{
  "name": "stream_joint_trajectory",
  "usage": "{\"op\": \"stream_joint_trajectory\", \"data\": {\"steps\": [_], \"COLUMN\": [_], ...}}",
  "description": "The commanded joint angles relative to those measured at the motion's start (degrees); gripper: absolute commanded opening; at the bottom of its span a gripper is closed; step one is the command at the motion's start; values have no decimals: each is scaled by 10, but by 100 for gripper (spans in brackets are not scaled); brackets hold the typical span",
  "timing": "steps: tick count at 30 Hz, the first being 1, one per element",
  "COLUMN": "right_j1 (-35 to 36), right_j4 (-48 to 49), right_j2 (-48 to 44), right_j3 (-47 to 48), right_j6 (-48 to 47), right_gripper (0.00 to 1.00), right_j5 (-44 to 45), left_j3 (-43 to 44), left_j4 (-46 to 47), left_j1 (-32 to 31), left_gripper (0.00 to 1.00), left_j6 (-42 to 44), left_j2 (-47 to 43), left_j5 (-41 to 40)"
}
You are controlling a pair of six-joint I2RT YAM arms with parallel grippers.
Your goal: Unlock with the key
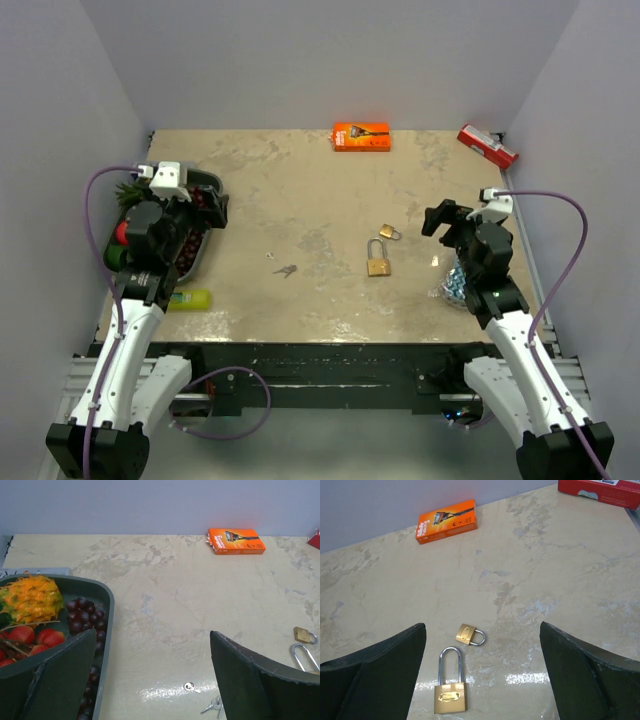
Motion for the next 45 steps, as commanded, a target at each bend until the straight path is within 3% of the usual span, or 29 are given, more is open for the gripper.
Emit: {"op": "stream_joint_trajectory", "data": {"steps": [1,16,22,30,37,45], "right_j1": [0,0,18,154,280,377], "right_j4": [-11,-22,-24,18,103,214], "right_j2": [0,39,83,186,311,444], "right_j3": [30,54,59,83,105,116], "right_j6": [-9,-32,-28,-9,59,179], "right_gripper": [99,93,91,91,88,82], "right_j5": [0,-124,-167,-128,-120,-120], "left_j3": [-4,-12,-23,-32,-35,-39], "left_j4": [12,16,37,61,60,79], "left_j1": [3,3,2,-9,-16,-19], "left_gripper": [99,99,99,99,99,99], "left_j6": [6,2,9,7,10,11], "left_j2": [-10,-14,-21,-14,-17,-20], "left_j5": [-7,-8,67,131,151,164]}}
